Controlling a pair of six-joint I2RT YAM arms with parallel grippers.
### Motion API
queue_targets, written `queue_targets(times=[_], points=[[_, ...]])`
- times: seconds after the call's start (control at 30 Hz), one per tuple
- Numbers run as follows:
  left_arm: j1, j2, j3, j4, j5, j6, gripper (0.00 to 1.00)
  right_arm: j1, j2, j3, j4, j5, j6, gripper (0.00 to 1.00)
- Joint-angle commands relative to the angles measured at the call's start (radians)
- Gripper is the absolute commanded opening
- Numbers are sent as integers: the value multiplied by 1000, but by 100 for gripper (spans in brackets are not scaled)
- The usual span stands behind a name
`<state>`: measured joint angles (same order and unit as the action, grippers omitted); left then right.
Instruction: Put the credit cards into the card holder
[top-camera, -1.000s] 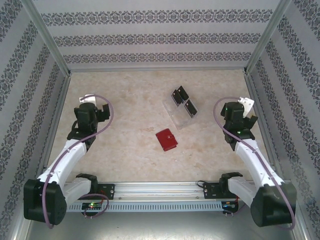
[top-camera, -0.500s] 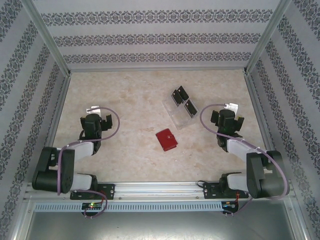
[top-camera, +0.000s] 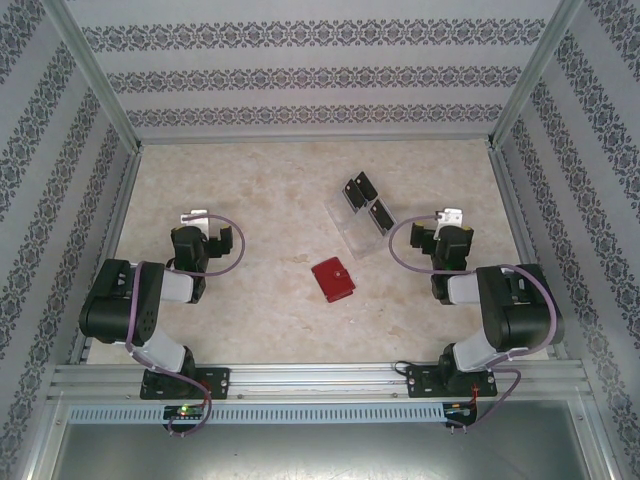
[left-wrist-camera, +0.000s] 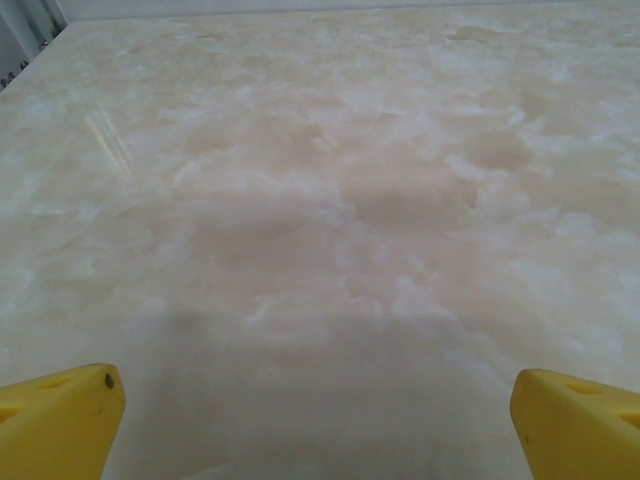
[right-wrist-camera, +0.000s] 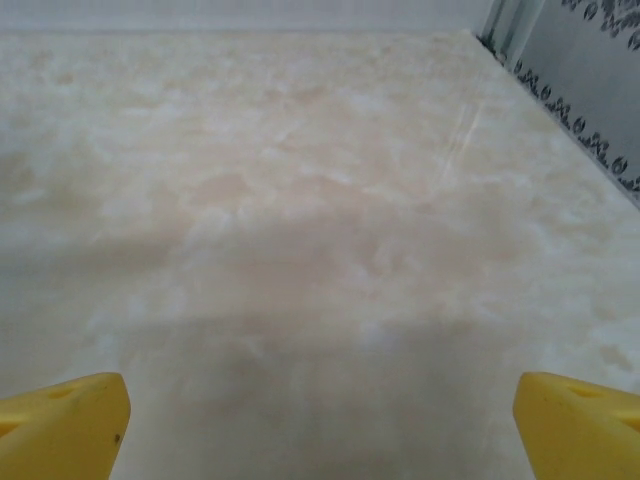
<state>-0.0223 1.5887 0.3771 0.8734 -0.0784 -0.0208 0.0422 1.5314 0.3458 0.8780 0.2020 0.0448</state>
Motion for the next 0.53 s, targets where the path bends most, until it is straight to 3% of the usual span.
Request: queue_targets(times=[0.0, 0.13, 0.23, 0.5], points=[[13, -4, 12, 58, 29, 13, 100, 13, -17, 25, 56, -23, -13, 98], [15, -3, 13, 59, 29, 13, 100, 22, -14, 20, 62, -20, -24, 98], [15, -2, 14, 56, 29, 13, 100, -21, -18, 44, 6, -107, -1, 98], [14, -5, -1, 81, 22, 14, 100, -8, -20, 36, 23, -105, -15, 98]])
